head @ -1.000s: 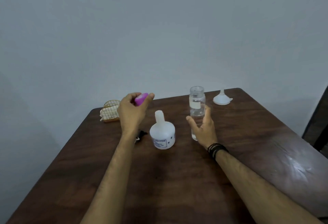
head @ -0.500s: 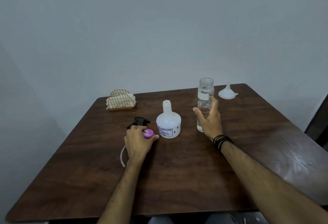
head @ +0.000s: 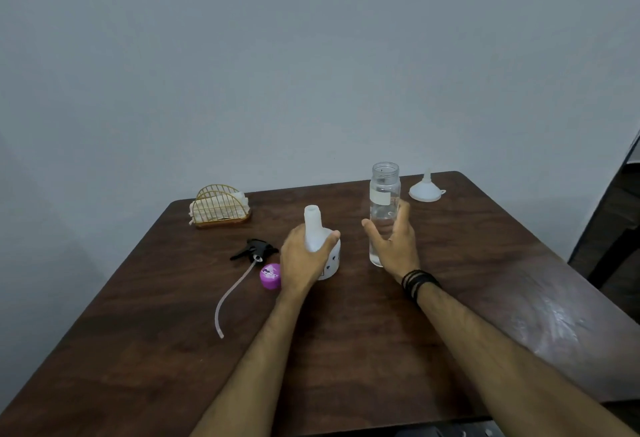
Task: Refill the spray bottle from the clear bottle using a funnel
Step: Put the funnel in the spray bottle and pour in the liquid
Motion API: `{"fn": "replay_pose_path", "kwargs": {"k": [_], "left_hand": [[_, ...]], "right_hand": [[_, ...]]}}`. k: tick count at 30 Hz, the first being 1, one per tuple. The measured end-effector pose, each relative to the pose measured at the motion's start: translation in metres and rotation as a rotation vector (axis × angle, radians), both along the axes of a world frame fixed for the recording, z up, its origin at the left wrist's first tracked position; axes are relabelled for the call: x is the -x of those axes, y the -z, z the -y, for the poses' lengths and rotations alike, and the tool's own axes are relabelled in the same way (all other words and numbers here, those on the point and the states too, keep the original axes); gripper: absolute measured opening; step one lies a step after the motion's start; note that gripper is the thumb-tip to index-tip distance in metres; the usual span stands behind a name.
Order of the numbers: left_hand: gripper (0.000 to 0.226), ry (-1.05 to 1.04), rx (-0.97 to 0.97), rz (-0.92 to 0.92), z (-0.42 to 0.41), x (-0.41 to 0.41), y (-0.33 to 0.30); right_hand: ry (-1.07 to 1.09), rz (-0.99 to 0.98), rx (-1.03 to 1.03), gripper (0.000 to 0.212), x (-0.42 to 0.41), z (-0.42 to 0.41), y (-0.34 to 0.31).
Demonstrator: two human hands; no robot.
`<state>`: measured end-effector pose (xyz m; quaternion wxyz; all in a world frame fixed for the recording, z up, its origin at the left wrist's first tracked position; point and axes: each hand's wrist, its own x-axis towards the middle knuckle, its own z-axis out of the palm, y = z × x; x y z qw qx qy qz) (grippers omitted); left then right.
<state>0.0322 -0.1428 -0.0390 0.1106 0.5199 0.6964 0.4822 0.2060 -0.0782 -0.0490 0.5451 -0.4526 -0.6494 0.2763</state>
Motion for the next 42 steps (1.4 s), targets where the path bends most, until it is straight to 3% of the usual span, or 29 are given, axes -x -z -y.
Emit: {"fn": "replay_pose_path", "kwargs": {"k": [6, 11, 19, 24, 30, 36, 42], "left_hand": [[0.050, 0.000, -0.066, 0.023, -0.006, -0.022, 0.015], [0.042, 0.023, -0.180, 0.058, -0.007, -0.025, 0.022], [0.052, 0.068, -0.192, 0.012, -0.013, -0.021, 0.028], [0.038, 0.078, -0.223, 0.014, -0.014, -0.019, 0.028], [0.042, 0.091, -0.213, 0.022, -0.015, -0.020, 0.028], [0.046, 0.084, -0.199, 0.033, -0.015, -0.019, 0.029], [0.040, 0.084, -0.199, 0.047, -0.013, -0.022, 0.026]], "right_hand": [[0.017, 0.010, -0.019, 0.050, -0.004, 0.001, -0.007], [-0.103, 0.287, -0.091, 0.043, -0.016, 0.001, -0.025], [-0.067, 0.661, -0.231, 0.057, -0.021, -0.004, -0.044], [-0.030, 0.759, -0.328, 0.058, -0.022, -0.013, -0.060], [0.018, 0.802, -0.343, 0.055, -0.026, -0.022, -0.072], [-0.003, 0.653, -0.212, 0.049, -0.028, -0.025, -0.069], [-0.051, 0.207, 0.057, 0.057, -0.022, -0.023, -0.049]]}}
